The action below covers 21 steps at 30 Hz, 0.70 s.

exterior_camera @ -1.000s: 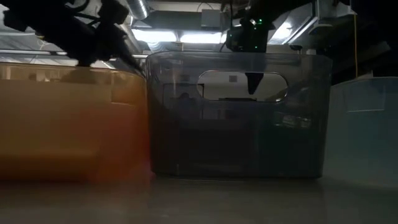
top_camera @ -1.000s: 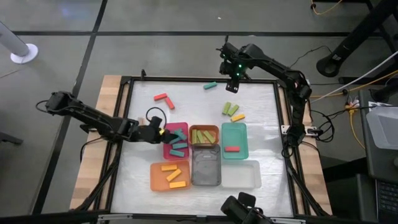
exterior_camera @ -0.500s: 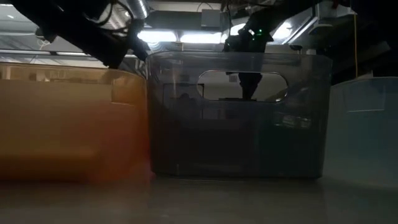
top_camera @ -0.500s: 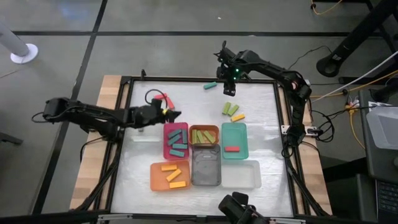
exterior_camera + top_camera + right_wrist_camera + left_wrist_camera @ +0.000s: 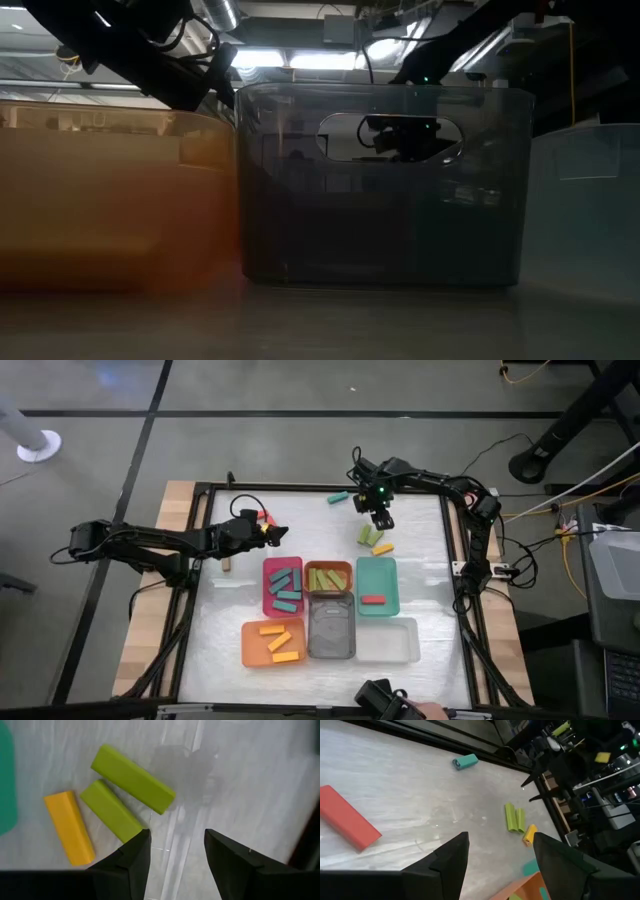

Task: Sort blocks
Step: Put the left green block into the top orange bin

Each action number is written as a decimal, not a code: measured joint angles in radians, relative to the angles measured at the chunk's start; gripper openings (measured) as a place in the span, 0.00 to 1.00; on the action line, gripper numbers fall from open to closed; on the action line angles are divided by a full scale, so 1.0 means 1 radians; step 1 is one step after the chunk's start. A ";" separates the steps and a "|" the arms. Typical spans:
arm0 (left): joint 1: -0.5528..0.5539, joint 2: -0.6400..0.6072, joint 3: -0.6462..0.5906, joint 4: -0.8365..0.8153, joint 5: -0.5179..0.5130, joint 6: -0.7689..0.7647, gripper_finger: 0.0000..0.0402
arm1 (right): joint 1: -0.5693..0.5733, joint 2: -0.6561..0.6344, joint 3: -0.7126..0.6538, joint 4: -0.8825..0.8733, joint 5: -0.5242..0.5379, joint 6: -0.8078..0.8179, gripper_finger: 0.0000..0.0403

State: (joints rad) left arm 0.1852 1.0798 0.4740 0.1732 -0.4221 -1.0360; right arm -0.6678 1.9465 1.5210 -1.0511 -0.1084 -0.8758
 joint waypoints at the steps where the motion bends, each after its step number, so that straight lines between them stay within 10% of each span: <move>1: 0.000 0.000 0.000 -0.003 0.000 0.000 0.52 | 0.000 0.000 -0.016 0.016 -0.001 -0.008 0.45; 21: -0.002 0.000 0.000 -0.037 0.000 -0.003 0.52 | 0.025 0.000 -0.153 0.172 -0.071 -0.191 0.45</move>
State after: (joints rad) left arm 0.1833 1.0798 0.4736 0.1364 -0.4221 -1.0393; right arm -0.6425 1.9465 1.3684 -0.8792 -0.1795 -1.0664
